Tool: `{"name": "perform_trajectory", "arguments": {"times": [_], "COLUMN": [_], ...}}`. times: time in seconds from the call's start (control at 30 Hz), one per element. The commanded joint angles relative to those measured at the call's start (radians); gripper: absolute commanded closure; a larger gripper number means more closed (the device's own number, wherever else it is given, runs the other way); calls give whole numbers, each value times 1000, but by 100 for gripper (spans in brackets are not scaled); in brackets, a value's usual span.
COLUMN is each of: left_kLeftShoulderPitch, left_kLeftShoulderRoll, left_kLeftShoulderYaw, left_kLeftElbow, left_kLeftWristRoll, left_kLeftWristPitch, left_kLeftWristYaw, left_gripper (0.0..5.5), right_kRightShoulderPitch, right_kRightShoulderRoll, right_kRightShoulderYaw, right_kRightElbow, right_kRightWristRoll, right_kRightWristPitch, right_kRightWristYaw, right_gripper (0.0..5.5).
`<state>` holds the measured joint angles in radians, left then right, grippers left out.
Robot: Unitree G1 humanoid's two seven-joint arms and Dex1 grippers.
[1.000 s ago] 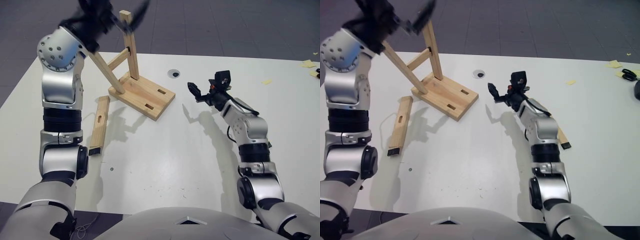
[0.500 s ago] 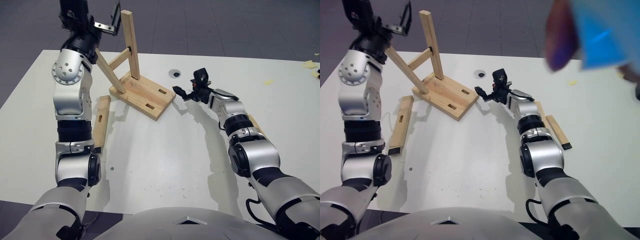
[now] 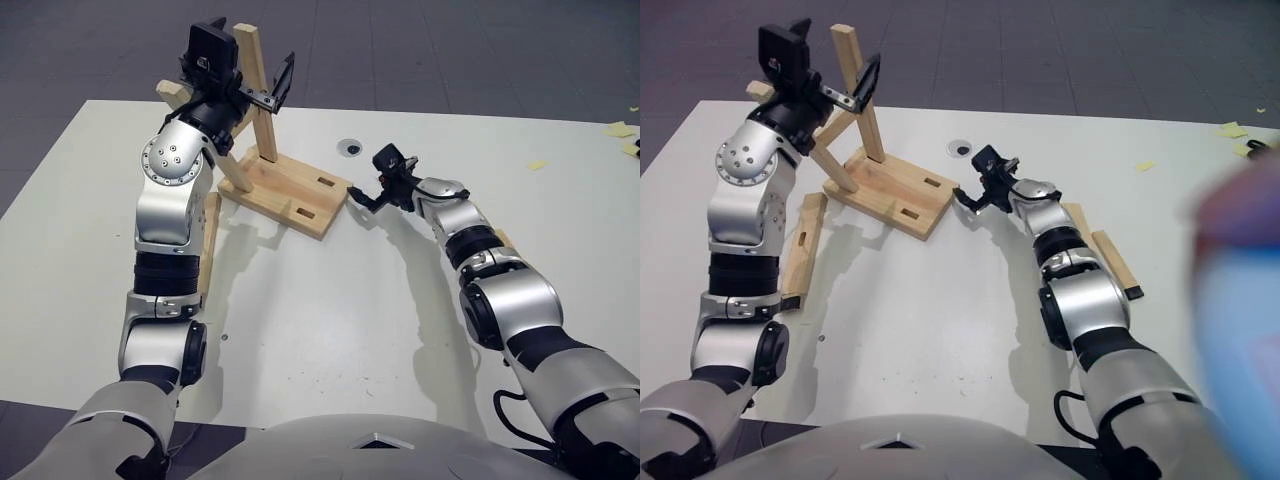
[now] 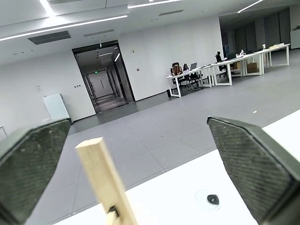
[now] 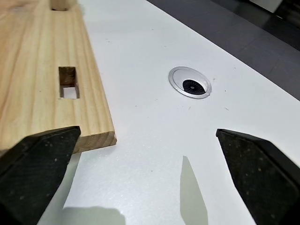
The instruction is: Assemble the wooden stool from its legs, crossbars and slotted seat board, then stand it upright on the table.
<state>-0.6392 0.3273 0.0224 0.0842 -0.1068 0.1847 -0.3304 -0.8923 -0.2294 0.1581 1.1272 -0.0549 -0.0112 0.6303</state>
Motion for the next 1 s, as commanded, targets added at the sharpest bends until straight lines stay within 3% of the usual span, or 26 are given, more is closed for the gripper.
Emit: {"name": "perform_trajectory", "arguments": {"times": [0.03, 0.3, 0.43, 0.57, 0.7, 0.8, 1.0], "left_kLeftShoulderPitch": [51, 22, -51, -186, -310, -376, -405], "left_kLeftShoulderRoll": [38, 57, 75, 158, 235, 228, 194], "left_kLeftShoulderYaw": [-47, 19, 154, 288, 223, 141, 76], "left_kLeftElbow": [10, 44, 52, 175, 560, 861, 1102], "left_kLeftWristRoll": [56, 44, 64, 58, 157, 217, 254], "left_kLeftWristPitch": [-4, -33, -134, -221, -227, -229, -275], "left_kLeftWristYaw": [-36, -17, 151, 273, 284, 226, 183], "left_gripper": [12, 12, 12, 12, 12, 12, 12], "right_kRightShoulderPitch": [241, 557, 699, 817, 840, 815, 804], "right_kRightShoulderRoll": [-41, -112, -90, -77, -56, -46, -48], "right_kRightShoulderYaw": [33, -131, -263, -325, -336, -345, -342], "right_kRightElbow": [-197, -734, -974, -1125, -1168, -1181, -1210], "right_kRightWristRoll": [40, 201, 320, 370, 378, 384, 400], "right_kRightWristPitch": [104, 352, 465, 535, 551, 549, 562], "right_kRightWristYaw": [237, 149, 49, -38, -108, -145, -163], "right_gripper": [10, 10, 10, 10, 10, 10, 10]}}
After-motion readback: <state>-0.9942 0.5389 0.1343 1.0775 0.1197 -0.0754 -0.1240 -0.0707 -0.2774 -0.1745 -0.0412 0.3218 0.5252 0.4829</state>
